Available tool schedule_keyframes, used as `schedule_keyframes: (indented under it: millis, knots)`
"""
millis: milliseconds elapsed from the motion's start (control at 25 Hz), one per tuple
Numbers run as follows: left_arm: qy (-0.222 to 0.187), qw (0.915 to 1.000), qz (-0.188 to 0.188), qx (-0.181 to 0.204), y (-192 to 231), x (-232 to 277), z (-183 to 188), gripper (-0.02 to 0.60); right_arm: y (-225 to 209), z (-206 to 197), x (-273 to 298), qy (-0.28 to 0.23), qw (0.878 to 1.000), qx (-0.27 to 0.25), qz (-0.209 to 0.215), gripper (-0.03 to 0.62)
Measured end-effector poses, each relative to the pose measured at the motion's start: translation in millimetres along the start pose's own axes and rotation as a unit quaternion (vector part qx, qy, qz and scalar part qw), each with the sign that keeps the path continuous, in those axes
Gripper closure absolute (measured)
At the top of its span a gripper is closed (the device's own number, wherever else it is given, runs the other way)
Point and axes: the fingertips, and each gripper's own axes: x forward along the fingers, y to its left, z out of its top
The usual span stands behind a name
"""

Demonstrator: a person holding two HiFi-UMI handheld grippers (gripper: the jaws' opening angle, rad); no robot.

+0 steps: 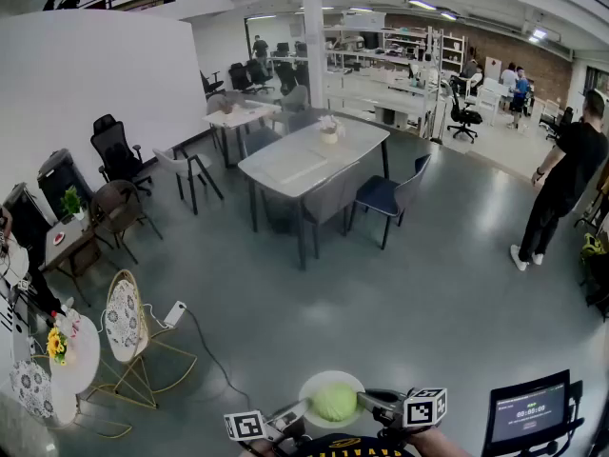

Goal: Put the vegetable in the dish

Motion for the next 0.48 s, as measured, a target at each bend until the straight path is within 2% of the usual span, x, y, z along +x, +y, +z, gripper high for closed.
schedule_keyframes:
  millis: [320,480]
  knots:
    - [0.009,0.9988,0.001,0.049,-4,-4,-7,0.563,6,-7,-9,-0.001,1.000,-0.001,0.000,0.560]
    - [0.006,0.9993,0.000,0.036,-7,-2,-13,0.563,7,-8,-15,0.001,1.000,-0.004,0.001,0.560]
